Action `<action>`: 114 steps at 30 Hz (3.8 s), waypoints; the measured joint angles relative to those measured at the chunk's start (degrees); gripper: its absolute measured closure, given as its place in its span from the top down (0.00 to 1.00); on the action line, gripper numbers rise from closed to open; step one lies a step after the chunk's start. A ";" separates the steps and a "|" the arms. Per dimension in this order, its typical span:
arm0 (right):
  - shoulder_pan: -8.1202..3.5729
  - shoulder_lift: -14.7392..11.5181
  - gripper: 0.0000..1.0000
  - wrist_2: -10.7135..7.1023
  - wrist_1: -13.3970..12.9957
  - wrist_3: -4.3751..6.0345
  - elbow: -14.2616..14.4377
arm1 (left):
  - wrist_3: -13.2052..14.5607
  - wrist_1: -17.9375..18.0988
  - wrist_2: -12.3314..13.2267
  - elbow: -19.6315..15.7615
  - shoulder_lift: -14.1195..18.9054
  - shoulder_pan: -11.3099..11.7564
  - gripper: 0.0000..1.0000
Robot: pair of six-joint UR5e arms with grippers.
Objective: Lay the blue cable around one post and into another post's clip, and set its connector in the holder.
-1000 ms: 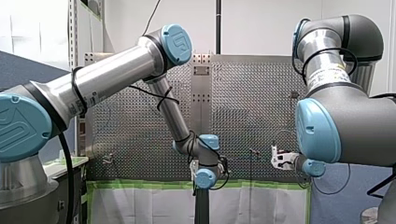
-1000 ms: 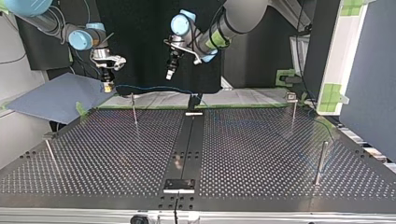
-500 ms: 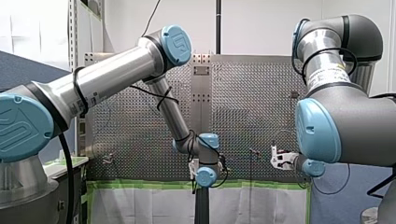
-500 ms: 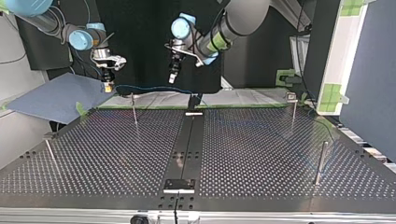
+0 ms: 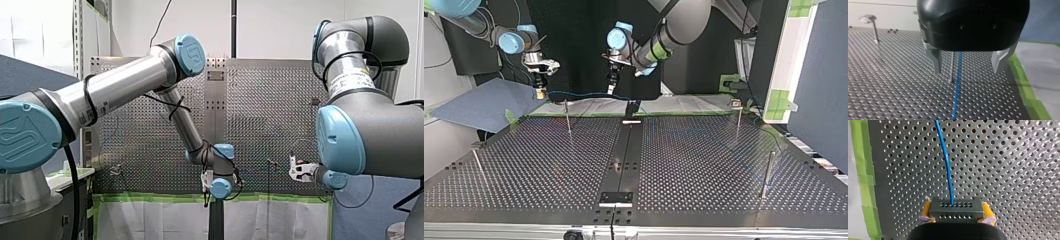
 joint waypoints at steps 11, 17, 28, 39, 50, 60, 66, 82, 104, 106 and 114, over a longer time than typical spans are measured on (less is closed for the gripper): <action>0.01 0.00 0.00 0.01 -0.07 0.01 0.00 | 0.15 -5.25 -2.53 5.28 -0.86 1.89 1.00; 0.03 -0.02 0.00 0.01 -0.08 0.00 0.00 | 0.04 -6.39 -2.82 6.66 -0.86 2.72 1.00; 0.05 -0.05 0.00 0.01 0.00 -0.07 0.00 | 0.05 -6.45 -2.43 6.76 -0.87 2.70 1.00; -0.13 -0.03 0.00 0.12 -0.20 0.19 0.00 | 0.10 -8.22 -1.75 6.26 -0.80 2.38 1.00; -0.45 -0.01 0.00 0.47 -0.40 0.53 -0.02 | 0.17 -8.50 -0.81 5.54 -0.72 1.99 1.00; -0.38 -0.02 0.00 0.54 -0.38 0.53 0.00 | 0.21 -8.23 -1.28 5.51 -0.71 1.78 0.56; -0.34 -0.02 0.00 0.54 -0.42 0.47 0.00 | 0.19 -7.69 -2.20 5.54 -0.70 1.47 0.40; -0.25 -0.04 0.00 0.54 -0.43 0.40 0.00 | 0.27 -7.54 -2.27 5.52 -0.70 1.20 0.00; -0.30 -0.07 0.00 0.59 -0.36 0.39 -0.09 | 1.88 -2.91 2.11 5.61 -0.74 -1.58 0.00; -0.32 -0.07 0.00 0.61 -0.35 0.37 -0.09 | 1.47 -1.84 2.29 5.76 -0.76 -2.23 0.00; -0.59 -0.07 0.00 1.63 -0.35 0.36 -0.09 | 0.20 -1.19 2.23 7.12 -0.83 -3.80 0.00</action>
